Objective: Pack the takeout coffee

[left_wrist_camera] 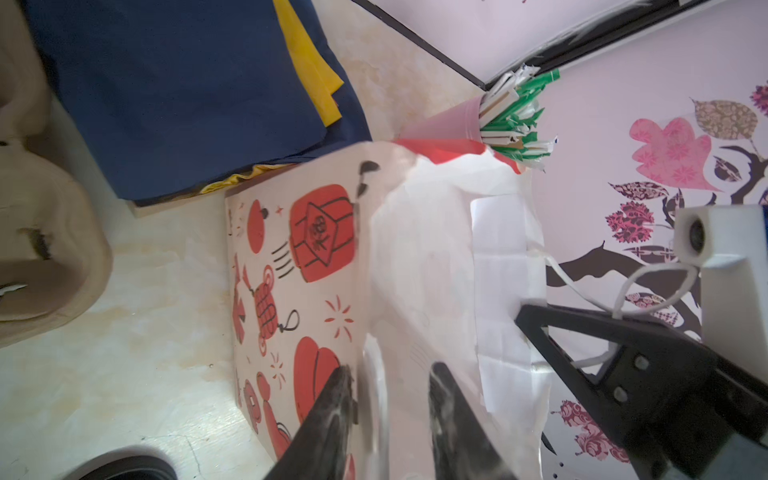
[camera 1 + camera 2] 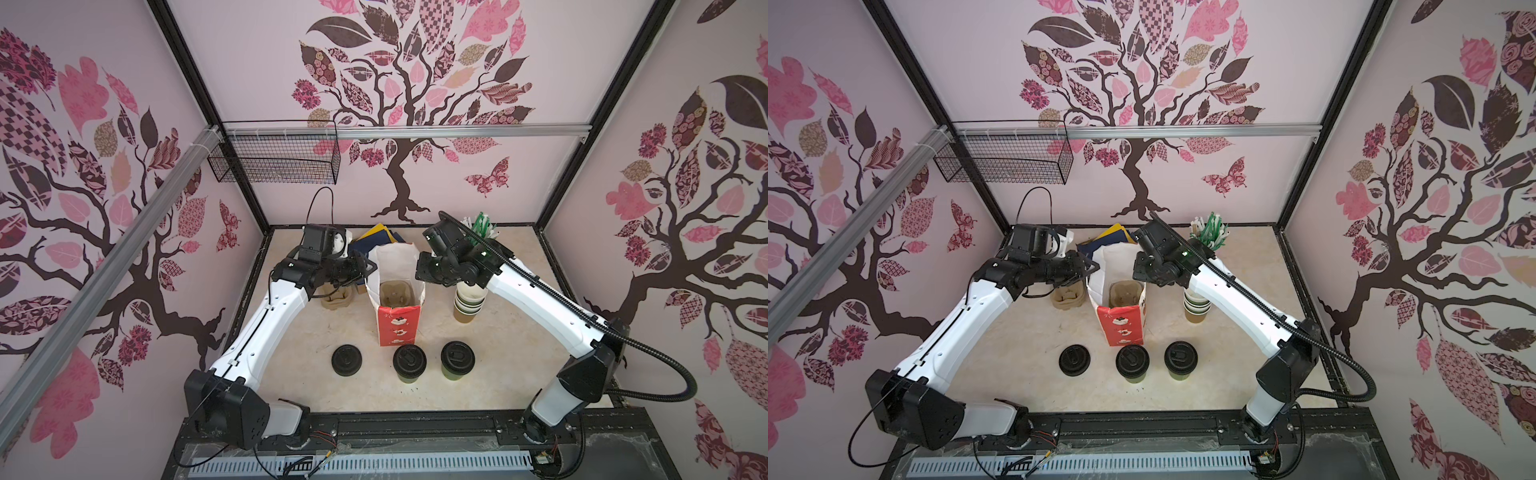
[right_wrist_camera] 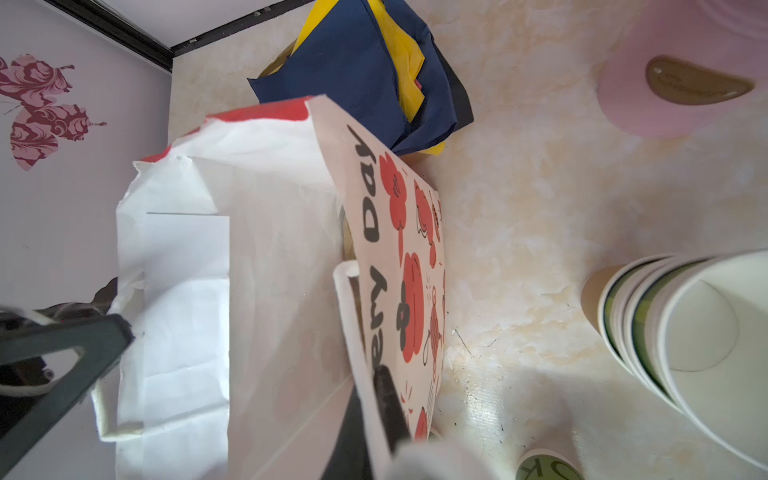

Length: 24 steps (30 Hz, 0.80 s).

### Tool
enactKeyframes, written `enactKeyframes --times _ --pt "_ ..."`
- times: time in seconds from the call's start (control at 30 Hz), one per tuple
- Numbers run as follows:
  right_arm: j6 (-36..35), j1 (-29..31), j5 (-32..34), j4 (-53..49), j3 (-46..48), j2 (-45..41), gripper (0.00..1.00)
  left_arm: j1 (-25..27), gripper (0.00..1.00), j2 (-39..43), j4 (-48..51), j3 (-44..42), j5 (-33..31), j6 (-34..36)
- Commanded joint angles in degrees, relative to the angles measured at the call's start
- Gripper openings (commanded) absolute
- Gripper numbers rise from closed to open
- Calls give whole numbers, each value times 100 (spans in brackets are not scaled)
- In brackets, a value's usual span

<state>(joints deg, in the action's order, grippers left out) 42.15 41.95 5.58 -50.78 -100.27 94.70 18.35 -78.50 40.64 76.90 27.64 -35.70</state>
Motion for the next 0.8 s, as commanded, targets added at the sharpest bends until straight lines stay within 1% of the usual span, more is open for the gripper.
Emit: enactKeyframes --times 0.0,0.07,0.13,0.23,0.3,0.4,0.43,0.47,0.53,0.57,0.6,0.63,0.7,0.77 --pt "-274 -196 125 -162 -269 95 0 250 31 54 -304 -97 -164 -204" --pt "-495 -366 37 -168 -261 50 0 347 29 69 -451 -138 -261 -349" --pt "-752 -587 -196 -140 -217 15 0 417 27 82 -668 -216 -312 -553" --pt "-1045 -781 -340 -235 -224 29 0 519 25 74 -904 -311 -402 -807" --pt "-1213 -809 -317 -296 -278 64 0 594 26 39 -930 -317 -487 -894" --pt "-1324 -829 -419 -359 -353 165 0 677 30 -7 -917 -330 -622 -981" --pt "-1349 -829 -442 -383 -378 195 3 679 32 -12 -895 -319 -670 -998" --pt "-1370 -830 -455 -413 -428 221 8 685 35 -13 -863 -295 -716 -1008" --pt "-1432 -836 -423 -559 -615 260 22 686 46 -16 -748 -194 -818 -976" --pt "-1466 -838 -397 -637 -726 264 29 683 50 -16 -674 -141 -845 -947" --pt "-1510 -838 -355 -729 -852 260 40 683 54 -20 -601 -78 -854 -909" --pt "-1559 -838 -331 -824 -973 228 49 680 59 -29 -514 -10 -865 -865" --pt "-1691 -838 -345 -975 -1147 139 59 680 66 -38 -347 107 -901 -778" --pt "-1833 -840 -402 -1146 -1245 -11 64 687 73 -13 -189 181 -981 -711"
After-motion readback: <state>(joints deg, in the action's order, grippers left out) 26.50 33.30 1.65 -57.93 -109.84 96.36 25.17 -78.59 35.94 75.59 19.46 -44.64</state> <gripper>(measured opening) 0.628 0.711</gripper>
